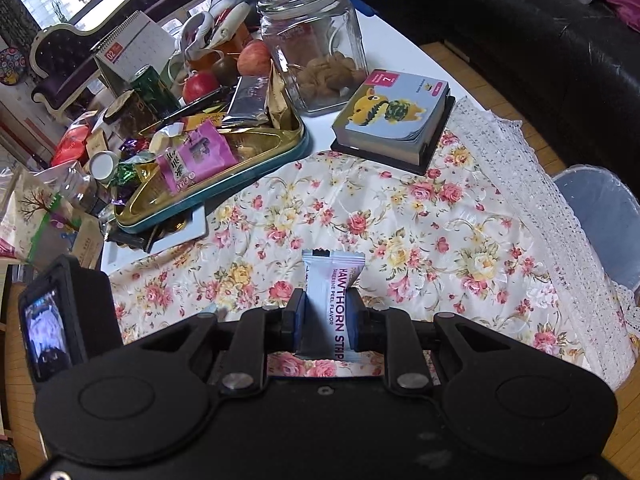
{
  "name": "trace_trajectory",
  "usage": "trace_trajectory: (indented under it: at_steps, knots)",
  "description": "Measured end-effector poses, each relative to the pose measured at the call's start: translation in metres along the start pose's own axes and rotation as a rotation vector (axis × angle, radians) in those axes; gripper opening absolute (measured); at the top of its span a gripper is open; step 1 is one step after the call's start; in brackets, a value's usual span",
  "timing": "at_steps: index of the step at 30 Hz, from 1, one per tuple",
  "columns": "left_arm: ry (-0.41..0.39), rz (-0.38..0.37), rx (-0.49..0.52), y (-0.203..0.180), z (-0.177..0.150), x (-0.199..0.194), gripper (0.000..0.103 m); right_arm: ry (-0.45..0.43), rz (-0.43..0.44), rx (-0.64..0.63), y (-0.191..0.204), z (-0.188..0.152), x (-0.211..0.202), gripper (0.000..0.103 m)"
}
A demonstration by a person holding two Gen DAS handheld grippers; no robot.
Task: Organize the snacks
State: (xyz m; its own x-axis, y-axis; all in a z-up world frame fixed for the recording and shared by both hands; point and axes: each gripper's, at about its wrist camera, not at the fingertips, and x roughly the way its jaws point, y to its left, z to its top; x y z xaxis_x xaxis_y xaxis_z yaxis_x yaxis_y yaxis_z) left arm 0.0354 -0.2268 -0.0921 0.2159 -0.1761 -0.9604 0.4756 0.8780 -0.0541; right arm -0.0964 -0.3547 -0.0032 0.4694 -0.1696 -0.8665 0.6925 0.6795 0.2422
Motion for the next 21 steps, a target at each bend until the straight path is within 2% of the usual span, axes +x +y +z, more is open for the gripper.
trace_trajectory:
  at_steps: [5,11,16,21]
  knots:
    - [0.027,-0.085,0.013,-0.007,-0.002,-0.003,0.052,0.003,-0.012,0.017,-0.006,0.001,0.0,0.021]
    - [-0.032,-0.077,-0.066,0.008,0.006,-0.015,0.052,0.002,-0.009,0.008,-0.004,0.002,-0.001,0.022]
    - [0.011,-0.053,-0.112,0.019,0.009,-0.004,0.052,-0.013,-0.02,-0.037,0.003,0.0,-0.002,0.021]
    - [0.058,-0.051,-0.085,0.01,0.004,0.013,0.052,-0.022,-0.013,-0.081,0.009,-0.002,-0.004,0.021]
